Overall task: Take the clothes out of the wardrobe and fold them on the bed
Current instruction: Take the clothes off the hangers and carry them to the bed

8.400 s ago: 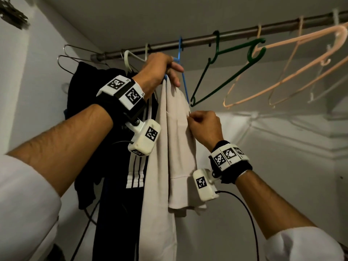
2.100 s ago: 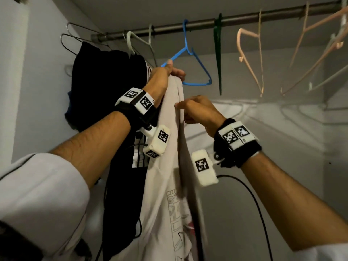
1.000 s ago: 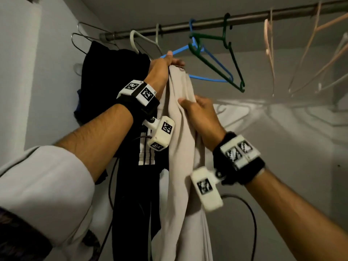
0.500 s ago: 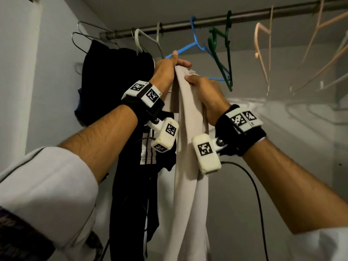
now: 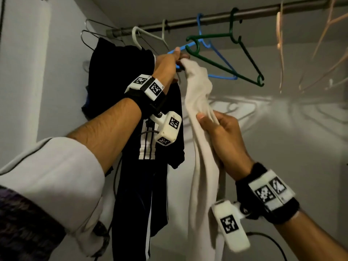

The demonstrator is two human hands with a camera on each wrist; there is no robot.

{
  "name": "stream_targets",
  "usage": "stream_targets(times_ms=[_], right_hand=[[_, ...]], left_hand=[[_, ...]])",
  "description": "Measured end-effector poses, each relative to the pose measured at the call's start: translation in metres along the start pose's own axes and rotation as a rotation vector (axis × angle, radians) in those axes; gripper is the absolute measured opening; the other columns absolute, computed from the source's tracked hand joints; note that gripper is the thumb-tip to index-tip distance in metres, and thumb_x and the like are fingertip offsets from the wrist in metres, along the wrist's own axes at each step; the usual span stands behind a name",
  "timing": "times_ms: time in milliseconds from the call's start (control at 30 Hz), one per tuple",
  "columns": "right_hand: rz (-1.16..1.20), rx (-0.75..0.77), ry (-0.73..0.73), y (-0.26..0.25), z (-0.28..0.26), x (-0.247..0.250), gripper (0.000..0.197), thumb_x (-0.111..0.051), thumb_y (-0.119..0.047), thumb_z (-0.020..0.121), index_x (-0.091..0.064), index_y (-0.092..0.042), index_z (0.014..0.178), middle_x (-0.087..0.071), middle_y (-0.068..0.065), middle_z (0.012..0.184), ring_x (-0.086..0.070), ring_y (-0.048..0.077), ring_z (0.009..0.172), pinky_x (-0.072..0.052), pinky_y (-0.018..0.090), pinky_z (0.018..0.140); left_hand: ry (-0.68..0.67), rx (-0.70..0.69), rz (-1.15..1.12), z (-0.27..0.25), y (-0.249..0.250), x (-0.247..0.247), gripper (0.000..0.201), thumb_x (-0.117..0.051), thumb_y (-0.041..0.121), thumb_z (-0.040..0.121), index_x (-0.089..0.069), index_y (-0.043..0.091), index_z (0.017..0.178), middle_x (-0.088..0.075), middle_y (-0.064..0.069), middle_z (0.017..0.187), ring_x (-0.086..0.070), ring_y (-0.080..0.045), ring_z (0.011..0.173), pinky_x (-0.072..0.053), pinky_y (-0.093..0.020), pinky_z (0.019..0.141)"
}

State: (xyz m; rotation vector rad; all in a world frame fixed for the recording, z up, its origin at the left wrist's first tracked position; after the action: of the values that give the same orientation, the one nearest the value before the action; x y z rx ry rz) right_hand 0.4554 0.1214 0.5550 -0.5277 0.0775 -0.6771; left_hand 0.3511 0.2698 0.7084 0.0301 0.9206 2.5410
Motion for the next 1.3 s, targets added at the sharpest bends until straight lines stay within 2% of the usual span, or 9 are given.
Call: stream_targets(times_ms=[167,333,533,667,767,833,967,1167,1300], right_hand=[[0.027,-0.030,0.032,0.004,-0.012,0.010,0.030,-0.064,-0.019,0.099,-0.071,-0.007,0.072,-0.061,0.006,0.061,-0.053,0.017,0.057,-0.043,0.030,0.060],[-0.083,-0.040,0.163,0.012,-0.001,0.025,0.065,-0.070,-0.039,0.096,-0.029,-0.020,0.049,-0.025,0.005,0.053,-0.026,0.021,0.051,-0.042,0.034,0.066],[-0.187,-0.049,0.245,0.031,0.011,0.022,0.023,-0.074,-0.031,0.080,-0.059,-0.020,0.066,-0.060,-0.003,0.060,-0.053,0.013,0.058,-0.051,0.036,0.068],[-0.136,-0.061,0.131,0.023,0.032,-0.001,0.011,-0.077,-0.027,0.086,-0.068,-0.021,0.087,-0.067,-0.005,0.066,-0.058,0.010,0.057,-0.048,0.029,0.065],[-0.123,-0.095,0.080,0.025,0.056,-0.020,0.030,-0.080,-0.048,0.082,-0.073,-0.019,0.087,-0.075,-0.006,0.082,-0.069,0.013,0.081,-0.051,0.028,0.076],[-0.122,-0.128,-0.006,0.023,0.072,-0.038,0.048,-0.077,-0.067,0.076,-0.065,-0.021,0.072,-0.065,-0.012,0.067,-0.061,0.015,0.069,-0.046,0.030,0.073],[-0.194,-0.132,-0.109,0.001,0.100,-0.076,0.071,-0.068,-0.081,0.076,-0.034,-0.024,0.051,-0.036,-0.004,0.046,-0.038,0.021,0.052,-0.035,0.035,0.061],[-0.340,-0.104,-0.026,-0.008,0.135,-0.106,0.052,-0.068,-0.056,0.092,-0.050,-0.017,0.062,-0.056,0.002,0.061,-0.056,0.026,0.065,-0.038,0.034,0.058],[-0.377,-0.024,-0.002,-0.010,0.140,-0.116,0.043,-0.067,-0.036,0.095,-0.051,-0.013,0.063,-0.053,0.005,0.061,-0.053,0.028,0.067,-0.040,0.035,0.065]], left_hand=[[-0.011,0.068,-0.027,-0.006,-0.004,0.007,0.034,-0.045,0.039,0.107,-0.070,0.016,0.105,-0.067,-0.004,0.101,-0.066,-0.018,0.098,-0.059,-0.033,0.078],[-0.002,0.078,-0.030,-0.016,-0.001,0.013,0.024,-0.055,0.034,0.103,-0.063,0.012,0.105,-0.066,-0.003,0.100,-0.065,-0.014,0.093,-0.059,-0.032,0.075],[-0.018,0.062,-0.013,-0.039,0.013,0.034,0.034,-0.057,0.028,0.103,-0.059,0.003,0.127,-0.062,-0.010,0.121,-0.063,-0.022,0.115,-0.062,-0.042,0.085],[-0.028,-0.050,0.129,-0.059,0.026,0.060,0.018,-0.058,0.020,0.094,-0.069,0.009,0.104,-0.071,-0.011,0.104,-0.073,-0.024,0.092,-0.063,-0.039,0.068],[0.226,-0.227,0.261,-0.062,0.042,0.101,0.012,-0.054,0.021,0.083,-0.066,0.023,0.082,-0.074,-0.001,0.081,-0.072,-0.020,0.068,-0.060,-0.036,0.060],[0.393,-0.269,0.300,-0.055,0.050,0.126,0.010,-0.057,0.028,0.073,-0.063,0.028,0.081,-0.073,0.005,0.082,-0.072,-0.020,0.075,-0.062,-0.042,0.071],[0.275,-0.120,0.271,-0.030,0.053,0.126,0.038,-0.070,0.042,0.064,-0.071,0.014,0.090,-0.074,-0.003,0.090,-0.071,-0.019,0.085,-0.064,-0.043,0.076],[0.020,-0.037,0.293,-0.009,0.058,0.082,0.028,-0.070,0.039,0.089,-0.071,0.014,0.099,-0.066,0.001,0.093,-0.060,-0.006,0.076,-0.043,-0.021,0.064],[0.042,-0.021,0.222,0.009,0.058,0.074,0.033,-0.063,0.028,0.096,-0.058,0.014,0.067,-0.070,-0.005,0.082,-0.056,-0.004,0.049,-0.037,-0.011,0.044]])
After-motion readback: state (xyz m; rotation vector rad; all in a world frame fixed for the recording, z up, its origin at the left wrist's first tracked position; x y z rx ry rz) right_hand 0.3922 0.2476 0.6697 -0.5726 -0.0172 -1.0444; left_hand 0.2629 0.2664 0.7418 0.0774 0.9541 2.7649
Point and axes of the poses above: each hand's wrist, its own z-axis towards the middle knuckle, its own x-axis out of the back of the hand, y = z × x, the point moved 6 cm from there along z, towards the middle knuckle
